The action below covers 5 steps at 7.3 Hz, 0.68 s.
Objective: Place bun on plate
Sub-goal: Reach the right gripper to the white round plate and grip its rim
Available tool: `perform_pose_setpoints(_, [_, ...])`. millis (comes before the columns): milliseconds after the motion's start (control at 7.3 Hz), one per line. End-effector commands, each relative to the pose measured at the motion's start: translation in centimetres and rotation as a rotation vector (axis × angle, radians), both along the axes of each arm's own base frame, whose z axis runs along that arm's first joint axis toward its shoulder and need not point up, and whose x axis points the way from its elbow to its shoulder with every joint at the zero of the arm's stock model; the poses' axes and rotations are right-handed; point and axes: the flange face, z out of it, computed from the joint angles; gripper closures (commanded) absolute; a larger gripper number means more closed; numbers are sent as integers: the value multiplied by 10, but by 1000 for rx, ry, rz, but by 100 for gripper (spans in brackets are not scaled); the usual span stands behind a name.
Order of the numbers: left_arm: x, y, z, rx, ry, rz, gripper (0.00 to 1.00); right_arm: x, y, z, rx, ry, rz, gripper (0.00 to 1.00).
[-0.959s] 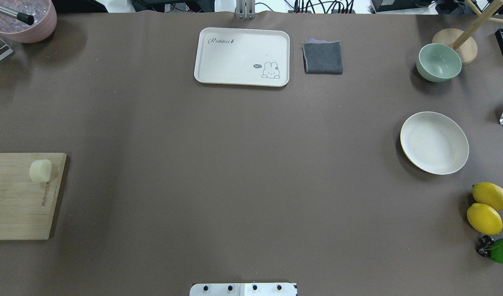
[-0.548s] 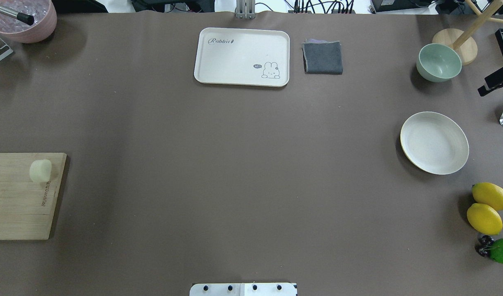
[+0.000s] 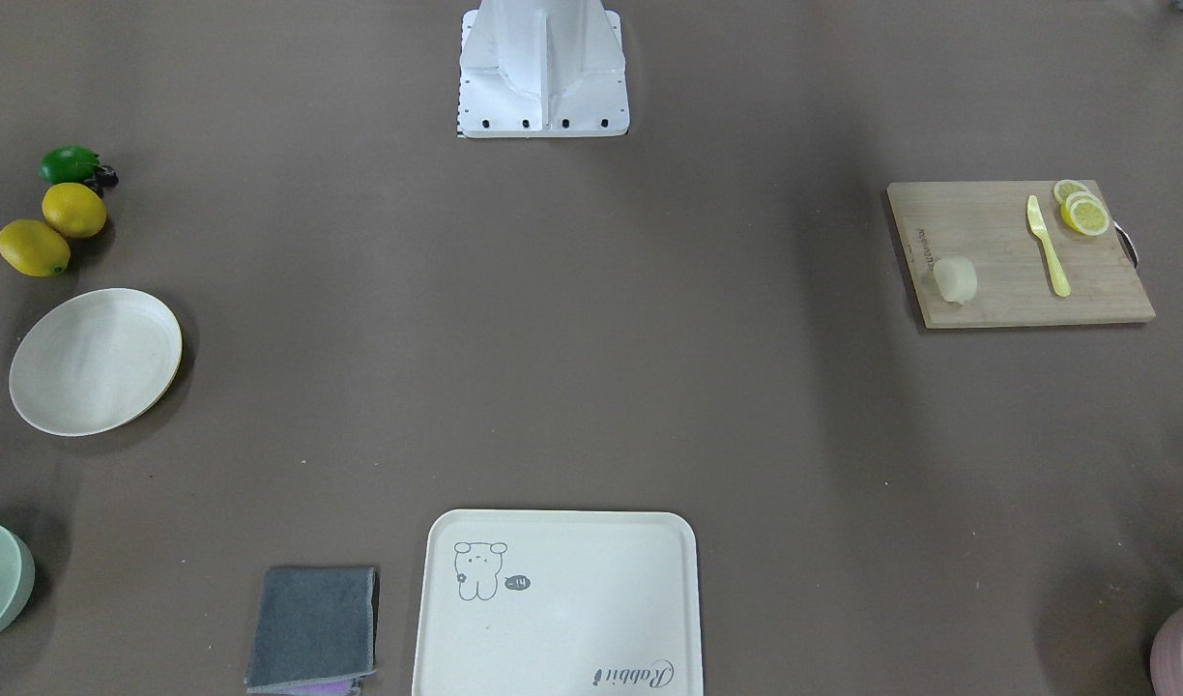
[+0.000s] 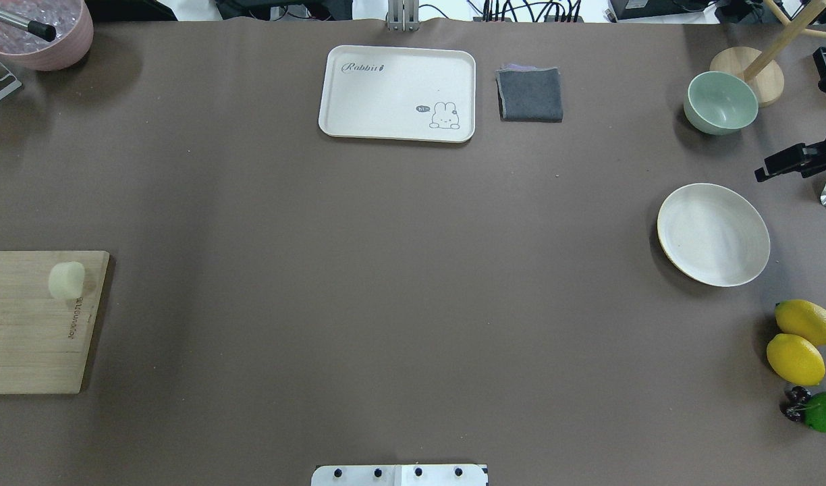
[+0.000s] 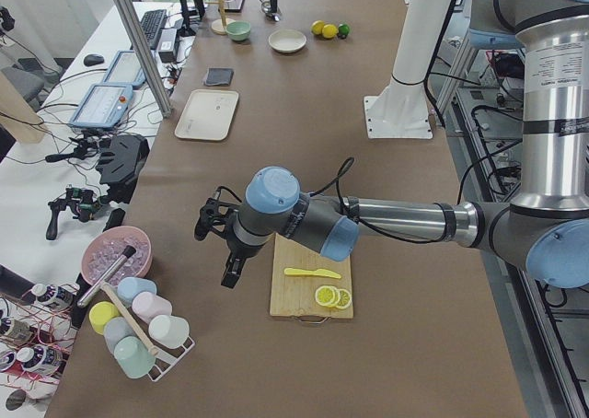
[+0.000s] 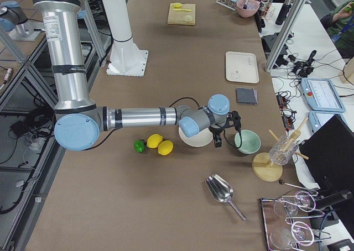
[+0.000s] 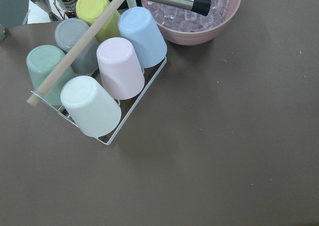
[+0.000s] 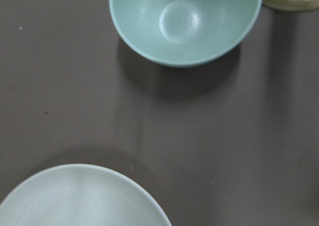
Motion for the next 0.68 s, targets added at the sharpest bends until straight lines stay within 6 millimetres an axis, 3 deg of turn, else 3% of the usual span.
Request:
perform_pose_setpoints(0, [-1, 0, 0, 0, 1, -3, 2, -16, 31, 26, -27, -8, -10, 0])
perform_pose_setpoints(548, [-1, -2, -3, 6, 0, -2, 2, -41, 62, 39, 22, -15, -82, 0])
